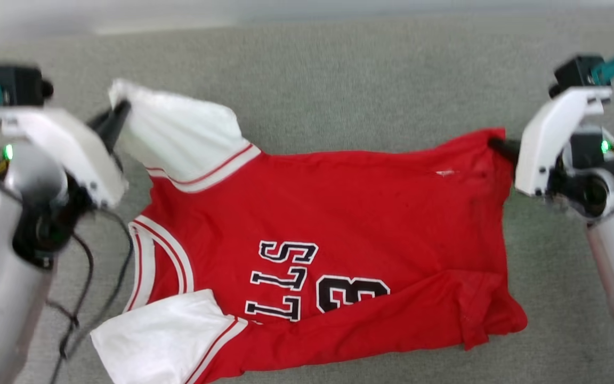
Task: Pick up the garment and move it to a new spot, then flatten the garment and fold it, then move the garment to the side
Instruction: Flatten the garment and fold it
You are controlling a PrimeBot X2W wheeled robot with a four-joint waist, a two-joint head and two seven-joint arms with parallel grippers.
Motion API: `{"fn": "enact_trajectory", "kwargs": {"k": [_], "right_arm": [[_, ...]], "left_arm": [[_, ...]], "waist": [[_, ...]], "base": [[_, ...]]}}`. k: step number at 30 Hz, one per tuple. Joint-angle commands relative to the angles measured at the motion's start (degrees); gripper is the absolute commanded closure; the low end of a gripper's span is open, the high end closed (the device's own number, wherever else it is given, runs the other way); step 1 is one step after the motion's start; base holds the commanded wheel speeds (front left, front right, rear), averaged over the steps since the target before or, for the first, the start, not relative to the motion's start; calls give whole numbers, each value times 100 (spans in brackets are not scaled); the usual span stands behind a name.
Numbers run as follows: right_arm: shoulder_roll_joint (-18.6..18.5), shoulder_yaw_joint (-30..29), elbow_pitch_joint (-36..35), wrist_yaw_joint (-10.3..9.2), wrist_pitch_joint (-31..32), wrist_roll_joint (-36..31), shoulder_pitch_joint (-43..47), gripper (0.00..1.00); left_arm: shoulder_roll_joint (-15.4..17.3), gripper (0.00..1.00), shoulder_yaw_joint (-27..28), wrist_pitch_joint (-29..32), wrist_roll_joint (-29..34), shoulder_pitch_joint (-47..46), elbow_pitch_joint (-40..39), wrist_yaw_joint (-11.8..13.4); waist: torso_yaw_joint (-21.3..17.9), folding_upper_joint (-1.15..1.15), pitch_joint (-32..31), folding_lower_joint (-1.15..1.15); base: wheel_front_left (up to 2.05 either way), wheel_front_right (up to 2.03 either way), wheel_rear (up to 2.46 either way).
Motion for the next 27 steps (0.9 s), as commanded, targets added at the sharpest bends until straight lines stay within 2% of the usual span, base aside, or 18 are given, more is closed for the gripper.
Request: {"fn": "enact_trajectory", "kwargs": {"k": [1,6,11,16,21,22,23,24,26,27], "right_arm": [[-68,-61,-88,-3,-52,37,221,100],[-101,-242,-530,-3,-164,113,1198,100],[-62,-464,-1025,-3,-243,121,2298,100],[32,-767,-1545,-3,-322,76,3222,100],[261,-1074,-1948,-3,-333,0,3944,100],[310,-1126,-1989,-3,-313,-28,4075,80],[352,-1163,-2018,-3,-274,-49,4201,15],[404,-1214,-2064,-3,-302,-50,4291,0],[486,-1283,-2163,-3,-409,-108,4462,0],[533,-1323,-2222,-3,-501,-137,4549,0]], "left_arm": [[49,100,47,-94,-9,280,-35,51],[37,100,302,-450,-377,1415,-307,215],[45,100,474,-688,-665,2712,-708,483],[-8,100,560,-793,-886,3762,-1024,742],[-125,100,631,-807,-1184,4486,-1102,884],[-148,100,594,-774,-1214,4584,-1077,876],[-188,100,571,-774,-1232,4637,-1043,870],[-224,85,557,-806,-1241,4664,-1006,868],[-286,0,498,-830,-1203,4688,-932,872],[-323,0,467,-867,-1161,4667,-920,851]], "waist": [[48,0,-273,0],[112,0,-769,0],[143,0,-1137,0],[155,0,-1315,0],[143,0,-1373,0],[142,0,-1381,0],[144,0,-1385,0],[145,0,-1386,0],[150,0,-1397,0],[154,0,-1402,0]], "base": [[0,0,0],[0,0,0],[0,0,0],[0,0,0],[0,0,0],[0,0,0],[0,0,0],[0,0,0],[0,0,0],[0,0,0]]}}
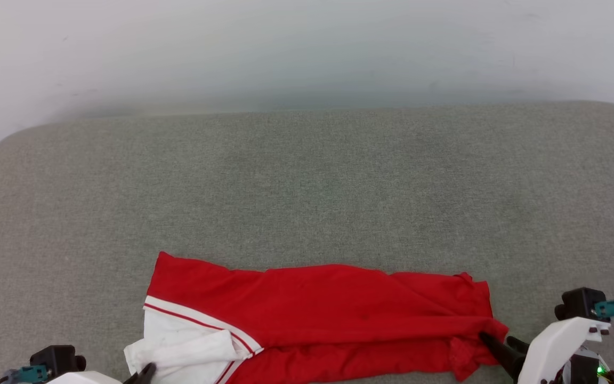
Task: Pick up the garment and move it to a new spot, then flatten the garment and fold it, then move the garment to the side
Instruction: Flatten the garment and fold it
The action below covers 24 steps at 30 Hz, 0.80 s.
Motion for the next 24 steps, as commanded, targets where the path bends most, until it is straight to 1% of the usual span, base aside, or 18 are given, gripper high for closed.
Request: {"fn": "enact_trajectory", "kwargs": {"k": [1,3,6,9,11,14,17,22,23,24], "right_arm": [[64,-59,-122,-3,-175,-48,139,0],[133,-136,-308,-3,-474,-131,253,0],[212,-256,-641,-3,-819,-206,401,0],[210,-378,-977,-3,-888,-289,484,0],[159,-492,-1151,-3,-790,-350,515,0],[95,-661,-1360,-3,-523,-435,523,0],[12,-762,-1536,-3,-178,-569,518,0],[-114,-694,-1773,-3,453,-766,501,0],[-119,-640,-1785,-3,559,-792,474,0],[-106,-581,-1787,-3,633,-798,426,0]], "left_arm": [[-58,0,-10,-114,79,-41,5,-56],[-88,0,-66,-278,246,-120,0,-77],[-122,0,-88,-672,574,-253,-97,-24],[-149,0,-87,-1068,880,-355,-240,10],[-182,0,-111,-1271,1048,-443,-358,2],[-220,0,-143,-1567,1309,-572,-535,58],[-205,0,-198,-1881,1705,-722,-724,180],[-220,0,-350,-2266,2463,-948,-1032,532],[-182,0,-382,-2283,2659,-965,-1047,646],[-217,0,-382,-2332,2711,-999,-1096,712]], "waist": [[8,0,-9,1],[13,0,-32,1],[-2,0,-77,1],[-30,0,-124,1],[-37,0,-163,1],[-38,0,-204,1],[-18,0,-226,1],[71,0,-106,1],[96,0,-47,1],[126,0,10,1]], "base": [[0,0,0],[0,0,0],[0,0,0],[0,0,0],[0,0,0],[0,0,0],[0,0,0],[0,0,0],[0,0,0],[0,0,0]]}}
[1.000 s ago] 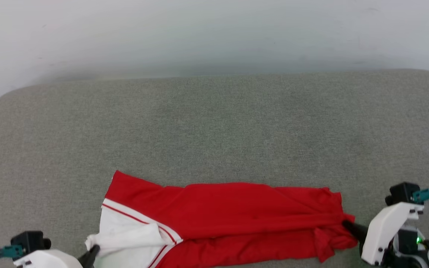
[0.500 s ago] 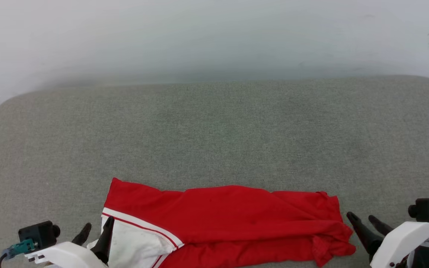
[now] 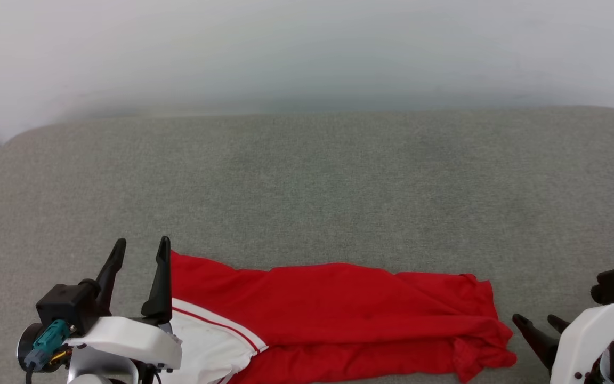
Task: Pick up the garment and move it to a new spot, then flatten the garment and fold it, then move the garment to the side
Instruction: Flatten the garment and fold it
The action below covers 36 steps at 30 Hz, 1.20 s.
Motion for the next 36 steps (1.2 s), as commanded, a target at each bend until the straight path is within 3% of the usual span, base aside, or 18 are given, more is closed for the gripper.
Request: {"fn": "enact_trajectory", "kwargs": {"k": [1,7,18,19,21,36], "right_arm": [[21,93,8,-3,95,4,-87,0],[86,259,311,-3,242,-25,-298,0],[330,588,1354,-2,487,136,-352,0],[381,625,1444,-2,519,187,-358,23],[437,711,1563,0,548,259,-382,100],[-306,524,950,-3,290,415,-717,100]], "left_arm": [[-55,0,12,-76,82,-104,-86,87],[-127,0,35,-167,261,-193,-305,168],[-222,0,26,-232,343,-310,-333,73],[-229,0,19,-234,339,-313,-310,58],[-253,0,5,-238,327,-325,-273,33],[75,0,73,51,315,35,-314,241]], "waist": [[100,0,157,0],[370,0,515,0],[594,0,830,0],[600,0,836,0],[605,0,814,0],[229,0,178,0]], "base": [[0,0,0],[0,0,0],[0,0,0],[0,0,0],[0,0,0],[0,0,0]]}}
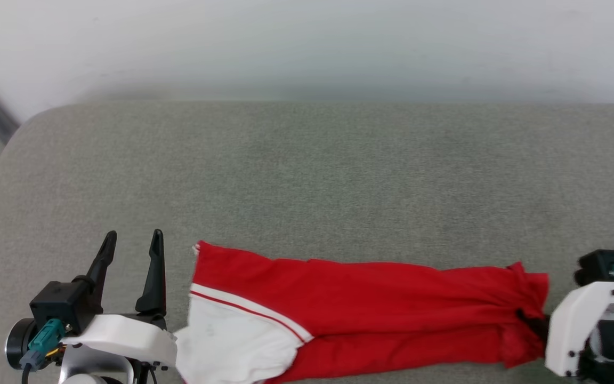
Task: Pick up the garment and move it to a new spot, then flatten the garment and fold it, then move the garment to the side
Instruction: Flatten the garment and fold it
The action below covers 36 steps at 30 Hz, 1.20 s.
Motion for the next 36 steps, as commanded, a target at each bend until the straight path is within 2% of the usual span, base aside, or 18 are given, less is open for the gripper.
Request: {"fn": "enact_trajectory", "kwargs": {"k": [1,9,12,15,20,24,27,31,32,36], "right_arm": [[-121,-107,-5,-5,22,-2,19,100],[-380,-1289,31,-4,231,-276,269,100],[-309,-1709,-33,-4,370,-270,275,100],[55,-2030,-73,-4,771,84,150,100],[819,-2287,-390,-4,1937,1008,-59,100],[1131,-2319,-591,-4,2602,1835,-177,100],[1174,-2053,-358,-4,2845,2649,-232,100],[1160,-1253,15,-3,2581,3471,-329,100],[1165,-277,355,-4,2072,3915,-525,100],[1162,598,737,-3,1530,4204,-820,100]], "left_arm": [[24,0,11,3,22,60,-37,30],[76,0,-34,78,22,184,-188,105],[85,0,-40,95,15,228,-207,132],[85,0,-64,123,12,253,-227,148],[98,0,-105,144,35,157,-254,124],[71,0,-162,167,36,49,-250,79],[33,0,-213,179,35,-19,-220,29],[-17,0,-268,174,22,-134,-172,-28],[-90,0,-338,144,13,-279,-117,-103],[-181,0,-380,102,7,-425,-47,-183]], "waist": [[-114,0,-96,0],[-322,0,-260,0],[-375,0,-285,0],[-404,0,-284,0],[-369,0,-230,0],[-246,0,-183,0],[-122,0,-140,0],[53,0,-67,0],[241,0,61,0],[424,0,217,0]], "base": [[0,0,0],[0,0,0],[0,0,0],[0,0,0],[0,0,0],[0,0,0],[0,0,0],[0,0,0],[0,0,0],[0,0,0]]}}
